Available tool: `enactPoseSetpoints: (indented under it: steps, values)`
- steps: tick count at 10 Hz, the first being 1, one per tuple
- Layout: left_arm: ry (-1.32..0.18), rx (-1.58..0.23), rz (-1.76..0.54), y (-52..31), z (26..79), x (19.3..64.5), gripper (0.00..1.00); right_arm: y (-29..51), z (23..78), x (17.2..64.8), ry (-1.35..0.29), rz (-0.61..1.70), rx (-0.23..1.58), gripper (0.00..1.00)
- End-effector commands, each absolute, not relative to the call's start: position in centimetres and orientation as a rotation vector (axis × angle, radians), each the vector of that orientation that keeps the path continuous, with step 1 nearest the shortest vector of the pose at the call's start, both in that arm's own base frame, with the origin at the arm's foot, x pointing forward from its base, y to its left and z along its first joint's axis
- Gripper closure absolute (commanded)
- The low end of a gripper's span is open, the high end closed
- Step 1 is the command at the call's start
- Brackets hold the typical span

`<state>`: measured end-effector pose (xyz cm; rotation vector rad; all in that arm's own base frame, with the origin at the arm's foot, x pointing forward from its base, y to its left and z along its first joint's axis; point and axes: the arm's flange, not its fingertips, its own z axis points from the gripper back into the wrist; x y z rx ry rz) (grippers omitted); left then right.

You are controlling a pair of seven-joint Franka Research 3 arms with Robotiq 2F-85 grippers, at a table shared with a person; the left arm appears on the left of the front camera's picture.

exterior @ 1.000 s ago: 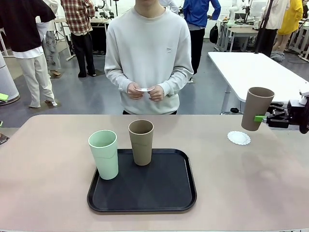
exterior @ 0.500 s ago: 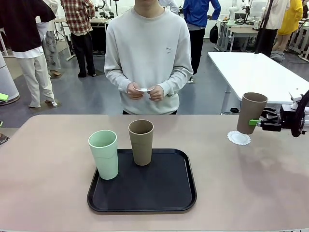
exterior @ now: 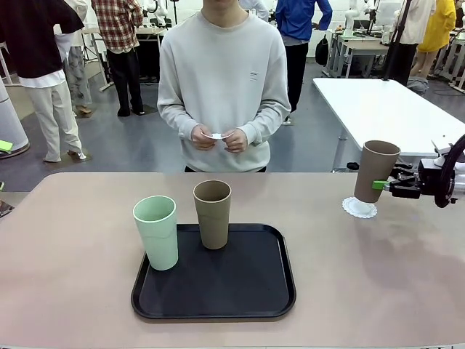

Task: Place coasters on the table and set cups on them.
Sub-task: Pick up one Reusable plastic cup and place it on a coaster set by the human.

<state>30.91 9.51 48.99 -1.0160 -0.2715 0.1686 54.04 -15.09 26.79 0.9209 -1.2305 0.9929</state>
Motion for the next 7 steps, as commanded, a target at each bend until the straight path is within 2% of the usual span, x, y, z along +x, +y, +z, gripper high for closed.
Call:
enactPoseSetpoints:
  steps: [1,5,7]
  values:
    - [-0.286,-1.032,0.157,9.6,48.8,30.8,0.00,-15.0,26.8,54.1,-1.233,0.996,0.920,0.18]
    - [-0.286,-1.032,0.157,9.6,48.8,30.8,0.00,-15.1,26.8,54.0,-1.231,0.993,0.921,0.18]
    - [-0.286,-1.032,0.157,9.6,48.8,30.8,0.00,-14.9,25.8,54.1,-1.249,1.096,0.966,0.18]
